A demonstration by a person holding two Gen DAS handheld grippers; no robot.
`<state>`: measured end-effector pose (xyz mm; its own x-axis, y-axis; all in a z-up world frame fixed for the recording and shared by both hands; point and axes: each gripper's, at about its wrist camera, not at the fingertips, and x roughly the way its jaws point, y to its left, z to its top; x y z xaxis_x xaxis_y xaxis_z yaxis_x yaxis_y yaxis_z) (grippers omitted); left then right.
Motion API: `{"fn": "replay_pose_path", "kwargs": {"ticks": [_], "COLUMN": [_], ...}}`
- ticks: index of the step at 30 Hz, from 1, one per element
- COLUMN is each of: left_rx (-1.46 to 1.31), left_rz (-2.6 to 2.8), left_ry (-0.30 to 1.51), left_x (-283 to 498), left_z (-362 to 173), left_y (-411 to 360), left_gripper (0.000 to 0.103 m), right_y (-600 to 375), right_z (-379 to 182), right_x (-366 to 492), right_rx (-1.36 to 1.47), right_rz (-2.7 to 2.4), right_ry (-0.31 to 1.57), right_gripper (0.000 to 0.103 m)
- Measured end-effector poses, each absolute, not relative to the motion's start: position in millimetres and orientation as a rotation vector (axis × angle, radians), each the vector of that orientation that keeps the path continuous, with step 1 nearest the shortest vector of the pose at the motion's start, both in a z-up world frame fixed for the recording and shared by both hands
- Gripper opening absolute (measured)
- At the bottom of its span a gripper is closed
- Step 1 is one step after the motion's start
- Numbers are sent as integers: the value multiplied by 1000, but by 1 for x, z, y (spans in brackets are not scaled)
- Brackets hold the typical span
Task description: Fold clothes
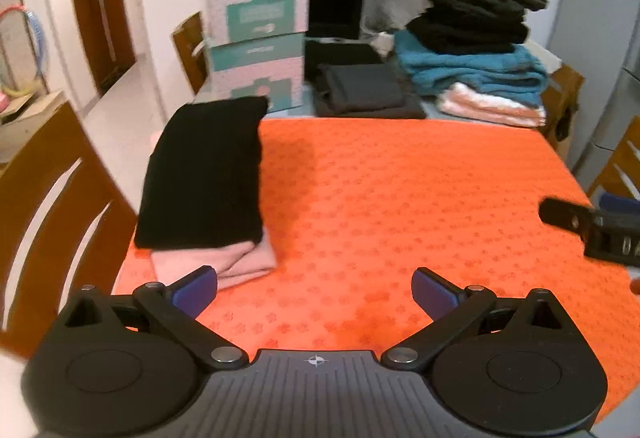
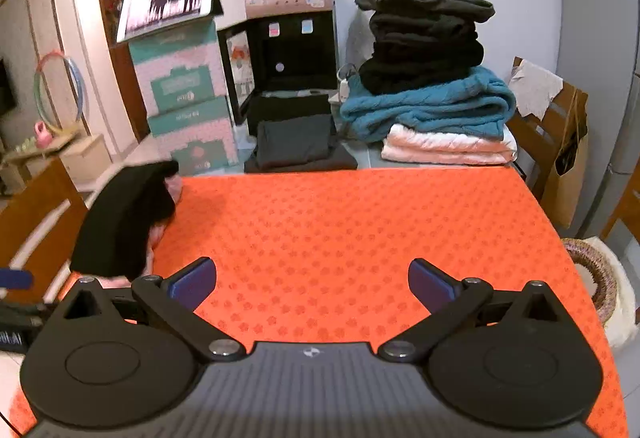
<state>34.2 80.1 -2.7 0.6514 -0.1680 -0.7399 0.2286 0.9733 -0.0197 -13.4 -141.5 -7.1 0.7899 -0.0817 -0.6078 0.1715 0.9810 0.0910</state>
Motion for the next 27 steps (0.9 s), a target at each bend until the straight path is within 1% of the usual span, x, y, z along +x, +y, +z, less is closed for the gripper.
{"fn": "replay_pose_path", "kwargs": {"ticks": [4, 13, 22, 27], "left_rx": [88, 80, 48, 22], "left_rz": [-213, -195, -149, -116], "left_ry": [839, 870, 875, 898], "left_x": [36, 46, 63, 69], "left_z": [-12, -24, -28, -33], "left_y": [77, 75, 79, 84], "left_gripper": [103, 103, 103, 103], "right_y": [-142, -147, -139, -146], "right_z": [-19, -31, -32, -31], "right_x": [-8, 3, 9, 8], "right_rx": [114, 164, 103, 118], "right_rz": [-140, -144, -118, -146], "right_ry": [682, 712, 721, 721], "right_gripper": [103, 103, 103, 103]}}
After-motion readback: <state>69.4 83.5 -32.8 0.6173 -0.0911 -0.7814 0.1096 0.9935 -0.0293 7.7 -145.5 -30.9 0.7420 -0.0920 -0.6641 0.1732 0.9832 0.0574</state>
